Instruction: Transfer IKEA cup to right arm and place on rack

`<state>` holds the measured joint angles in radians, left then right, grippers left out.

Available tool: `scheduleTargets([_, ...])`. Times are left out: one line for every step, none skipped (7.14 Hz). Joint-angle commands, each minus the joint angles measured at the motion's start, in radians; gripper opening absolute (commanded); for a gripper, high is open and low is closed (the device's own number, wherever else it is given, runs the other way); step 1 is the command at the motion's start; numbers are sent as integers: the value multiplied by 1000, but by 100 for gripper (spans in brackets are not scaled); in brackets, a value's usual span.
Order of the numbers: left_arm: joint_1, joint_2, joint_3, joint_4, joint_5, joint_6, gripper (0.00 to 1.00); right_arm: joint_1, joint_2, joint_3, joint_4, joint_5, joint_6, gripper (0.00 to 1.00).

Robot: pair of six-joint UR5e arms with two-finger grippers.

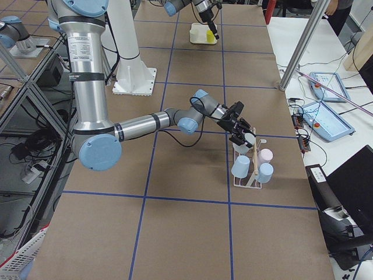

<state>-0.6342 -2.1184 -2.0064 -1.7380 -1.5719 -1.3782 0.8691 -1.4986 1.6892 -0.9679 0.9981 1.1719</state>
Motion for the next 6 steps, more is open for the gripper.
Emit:
scheduleTargets([1, 0, 1, 0, 0, -1, 100, 1, 0, -6, 0, 1, 0, 0])
scheduleTargets([2, 0, 1, 0, 0, -2, 100, 1, 0, -8, 0, 1, -1, 0])
scheduleTargets([2, 0, 1, 0, 0, -2, 100, 1, 0, -10, 0, 1, -5, 0])
scheduleTargets([4, 0, 1, 0, 0, -2, 100, 2, -2, -11, 0, 1, -5, 0])
scheduleTargets([4, 0, 1, 0, 0, -2, 100, 2, -3, -11, 2, -1, -5, 0])
scheduleTargets([4, 0, 1, 0, 0, -2, 100, 4, -3, -17, 2, -6, -3, 0])
